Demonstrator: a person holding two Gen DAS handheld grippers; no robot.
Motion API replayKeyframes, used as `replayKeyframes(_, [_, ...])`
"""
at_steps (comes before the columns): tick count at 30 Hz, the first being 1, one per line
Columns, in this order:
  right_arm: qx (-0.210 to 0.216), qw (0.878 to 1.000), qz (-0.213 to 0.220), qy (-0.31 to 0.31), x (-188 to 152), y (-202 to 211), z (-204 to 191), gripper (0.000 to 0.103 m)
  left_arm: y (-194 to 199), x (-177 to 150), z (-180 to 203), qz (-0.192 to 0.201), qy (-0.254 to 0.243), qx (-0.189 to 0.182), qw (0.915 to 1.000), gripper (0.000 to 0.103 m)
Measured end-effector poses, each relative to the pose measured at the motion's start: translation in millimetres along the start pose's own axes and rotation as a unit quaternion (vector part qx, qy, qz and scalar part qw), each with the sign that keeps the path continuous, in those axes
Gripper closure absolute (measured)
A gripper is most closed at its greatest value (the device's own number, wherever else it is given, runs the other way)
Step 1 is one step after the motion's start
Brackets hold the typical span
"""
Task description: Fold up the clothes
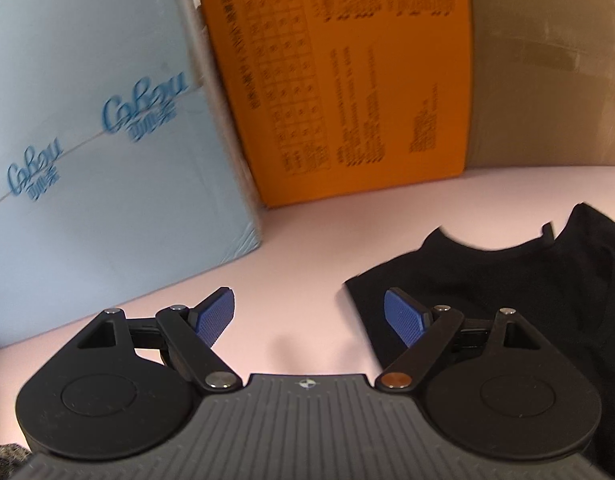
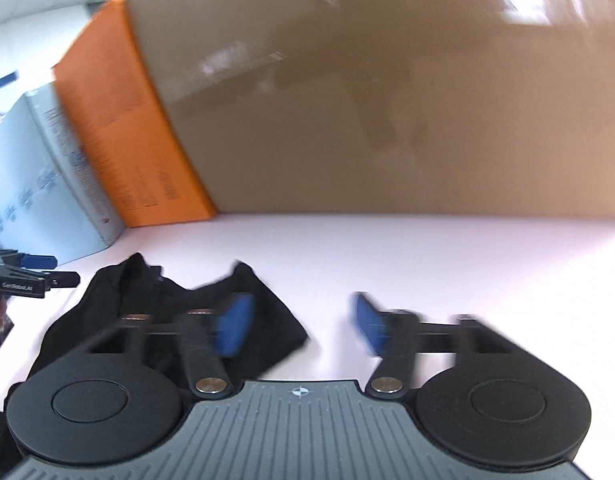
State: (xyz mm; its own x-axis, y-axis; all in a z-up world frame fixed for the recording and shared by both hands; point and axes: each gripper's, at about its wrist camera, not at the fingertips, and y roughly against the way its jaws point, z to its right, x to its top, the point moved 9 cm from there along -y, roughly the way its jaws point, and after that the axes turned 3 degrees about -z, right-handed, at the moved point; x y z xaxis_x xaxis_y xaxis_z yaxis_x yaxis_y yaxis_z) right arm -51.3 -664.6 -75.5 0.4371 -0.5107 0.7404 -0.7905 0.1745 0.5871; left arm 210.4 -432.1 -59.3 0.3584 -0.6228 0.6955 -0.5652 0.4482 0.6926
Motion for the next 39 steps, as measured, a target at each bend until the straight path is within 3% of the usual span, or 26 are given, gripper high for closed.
replayKeyframes(5, [0.005, 0.997, -0.02, 0.081, -7, -13, -27, 0.094, 6, -1, 40, 0.033, -0.089, -0.002, 0.9955, 0.022])
replayKeyframes(7, [0.006, 0.99, -0.03, 0.139, -10, -14, -40, 0.097, 5, -3, 51, 0.037, -0.115, 0.004, 0.9927, 0.022])
replayKeyframes(10, [-0.084, 0.968, -0.024, 0.236, -5, -22, -36, 0.099, -2, -5, 56, 0.029, -0.125, 0.017, 0.9916, 0.022])
replayKeyframes(16, [-0.121, 0.963, -0.033, 0.239, 2, -29, -20, 0.099, -13, -10, 45, 0.021, -0.143, 0.073, 0.9868, 0.017])
replayKeyframes(19, [-0.115, 0.972, -0.033, 0.203, 5, -28, -13, 0.097, -14, -7, 32, 0.003, -0.125, 0.098, 0.9874, 0.017])
replayKeyframes(20, [-0.118, 0.974, -0.031, 0.19, 7, -25, -9, 0.092, -14, -7, 23, -0.008, -0.11, 0.109, 0.9879, 0.017])
replayKeyframes(21, [-0.122, 0.976, -0.029, 0.179, 8, -21, -6, 0.081, -12, -6, 14, -0.019, -0.093, 0.121, 0.9881, 0.017])
replayKeyframes(23, [-0.116, 0.981, -0.016, 0.152, 9, -5, -6, 0.071, -5, -9, -7, -0.04, -0.064, 0.133, 0.9882, 0.017])
replayKeyframes(25, [-0.099, 0.987, -0.002, 0.124, 1, 22, -11, 0.06, 9, -20, -28, -0.054, -0.051, 0.132, 0.9885, 0.017])
replayKeyframes(27, [-0.06, 0.994, -0.004, 0.093, -15, 48, -19, 0.04, 32, -38, -49, -0.061, -0.037, 0.117, 0.9905, 0.018])
replayKeyframes(33, [0.049, 0.997, -0.035, 0.04, -97, 125, -70, 0.025, 123, -119, -105, -0.077, 0.045, 0.039, 0.9953, 0.018])
replayKeyframes(39, [0.156, 0.985, -0.065, 0.025, -161, 182, -151, 0.015, 183, -205, -137, -0.11, 0.094, 0.041, 0.9886, 0.018])
